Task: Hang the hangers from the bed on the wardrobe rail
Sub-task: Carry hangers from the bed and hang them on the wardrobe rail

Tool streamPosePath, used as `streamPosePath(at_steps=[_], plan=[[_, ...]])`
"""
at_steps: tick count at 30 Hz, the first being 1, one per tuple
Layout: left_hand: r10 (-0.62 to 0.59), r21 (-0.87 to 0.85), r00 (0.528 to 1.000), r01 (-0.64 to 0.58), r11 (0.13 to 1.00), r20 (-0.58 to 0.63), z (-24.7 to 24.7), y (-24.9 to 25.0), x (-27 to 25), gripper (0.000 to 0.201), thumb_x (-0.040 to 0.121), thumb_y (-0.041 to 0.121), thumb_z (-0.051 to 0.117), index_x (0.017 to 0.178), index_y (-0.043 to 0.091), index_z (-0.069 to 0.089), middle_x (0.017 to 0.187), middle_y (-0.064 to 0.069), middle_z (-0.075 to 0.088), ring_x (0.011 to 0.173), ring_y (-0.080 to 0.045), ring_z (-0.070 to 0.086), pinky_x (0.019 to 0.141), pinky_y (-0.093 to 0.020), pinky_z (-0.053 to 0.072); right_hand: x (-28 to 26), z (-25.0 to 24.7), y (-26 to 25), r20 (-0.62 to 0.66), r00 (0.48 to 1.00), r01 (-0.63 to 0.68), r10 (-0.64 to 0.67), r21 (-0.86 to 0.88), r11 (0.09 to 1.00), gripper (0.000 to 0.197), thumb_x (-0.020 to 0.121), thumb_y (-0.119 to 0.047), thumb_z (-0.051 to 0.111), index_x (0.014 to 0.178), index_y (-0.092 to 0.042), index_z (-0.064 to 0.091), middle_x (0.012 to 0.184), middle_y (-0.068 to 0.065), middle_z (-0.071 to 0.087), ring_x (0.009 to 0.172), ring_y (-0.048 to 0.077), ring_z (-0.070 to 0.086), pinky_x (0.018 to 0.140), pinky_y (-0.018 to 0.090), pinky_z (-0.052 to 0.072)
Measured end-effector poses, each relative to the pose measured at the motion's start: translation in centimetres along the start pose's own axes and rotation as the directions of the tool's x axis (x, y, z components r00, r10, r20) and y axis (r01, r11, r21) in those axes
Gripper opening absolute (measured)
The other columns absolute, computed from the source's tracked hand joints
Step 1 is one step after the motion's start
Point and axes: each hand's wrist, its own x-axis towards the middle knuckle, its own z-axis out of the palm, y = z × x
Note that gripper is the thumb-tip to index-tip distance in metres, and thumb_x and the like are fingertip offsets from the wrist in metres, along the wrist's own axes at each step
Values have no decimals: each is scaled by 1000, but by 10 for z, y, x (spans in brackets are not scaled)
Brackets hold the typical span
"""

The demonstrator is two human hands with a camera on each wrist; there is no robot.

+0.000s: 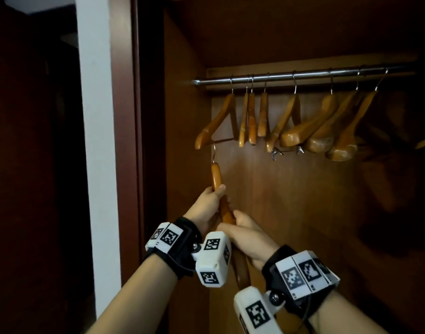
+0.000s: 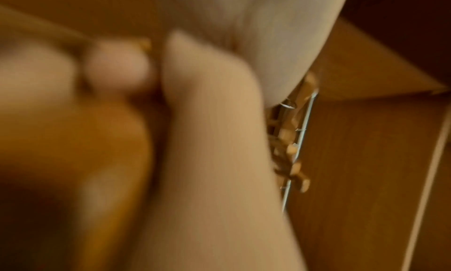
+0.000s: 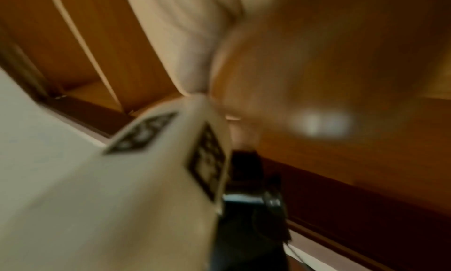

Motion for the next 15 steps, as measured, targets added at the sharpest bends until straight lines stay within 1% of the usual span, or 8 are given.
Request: streamPosePath(at_steps=[2, 3, 5, 7, 9, 11, 13, 15], plan=[[32, 19, 999, -32, 999, -2, -14, 5, -5, 24, 102, 31, 42, 112, 10, 47, 81, -6, 49, 66, -17, 54, 60, -29, 51, 1, 3, -6, -21, 1000, -1, 1, 1, 1000, 10, 85, -6, 53, 94, -10, 52, 63, 3, 50, 51, 14, 49, 50, 27, 42], [49, 31, 999, -49, 998, -10, -21, 8, -9, 21, 102, 30, 42, 108, 12, 49, 83, -6, 50, 71, -19, 57, 68, -31, 53, 2, 4, -9, -20, 1000, -9, 9, 13, 1000, 11, 86, -6, 53, 96, -9, 52, 62, 2, 48, 46, 13, 47, 46, 25, 40], [47, 48, 998, -46, 998, -28, -34, 12, -18, 14, 102, 30, 42, 107, 19, 50, 89, -7, 58, 92, -27, 63, 87, -39, 50, 2, 5, -11, -10, 1000, -30, 30, 29, 999, 16, 87, -8, 53, 102, -8, 51, 64, 2, 49, 44, 12, 45, 44, 25, 39], [42, 58, 998, -39, 998, -39, -44, 13, -25, 20, 101, 31, 43, 118, 21, 44, 98, -9, 63, 108, -32, 62, 87, -37, 50, 0, 7, -10, 22, 998, -58, 58, 8, 998, 21, 86, -12, 55, 106, -10, 50, 68, 2, 51, 46, 12, 47, 47, 26, 40], [43, 75, 998, -39, 996, -54, -51, 13, -29, 28, 101, 30, 43, 128, 20, 40, 103, -10, 62, 106, -29, 62, 82, -33, 51, -2, 12, -7, 58, 995, -80, 82, -30, 996, 22, 87, -16, 56, 107, -13, 48, 71, 3, 52, 48, 12, 48, 49, 27, 42], [48, 79, 996, -42, 996, -71, -56, 10, -29, 30, 102, 28, 42, 129, 17, 40, 100, -9, 61, 96, -25, 63, 81, -32, 51, -4, 18, -2, 58, 995, -82, 86, -57, 995, 22, 88, -16, 55, 107, -13, 47, 73, 5, 51, 48, 13, 48, 49, 28, 42], [53, 69, 996, -48, 996, -76, -56, 9, -29, 25, 102, 26, 43, 125, 15, 44, 94, -8, 60, 85, -20, 62, 79, -31, 51, -4, 24, 1, 39, 996, -71, 75, -81, 994, 21, 88, -16, 54, 107, -12, 46, 76, 7, 50, 49, 14, 49, 51, 30, 43], [59, 70, 995, -53, 996, -84, -55, 8, -27, 17, 102, 24, 42, 114, 15, 51, 91, -7, 57, 78, -18, 59, 76, -30, 51, -3, 28, 1, 26, 998, -58, 61, -107, 993, 17, 88, -17, 54, 102, -14, 45, 81, 9, 50, 56, 16, 51, 56, 32, 44]])
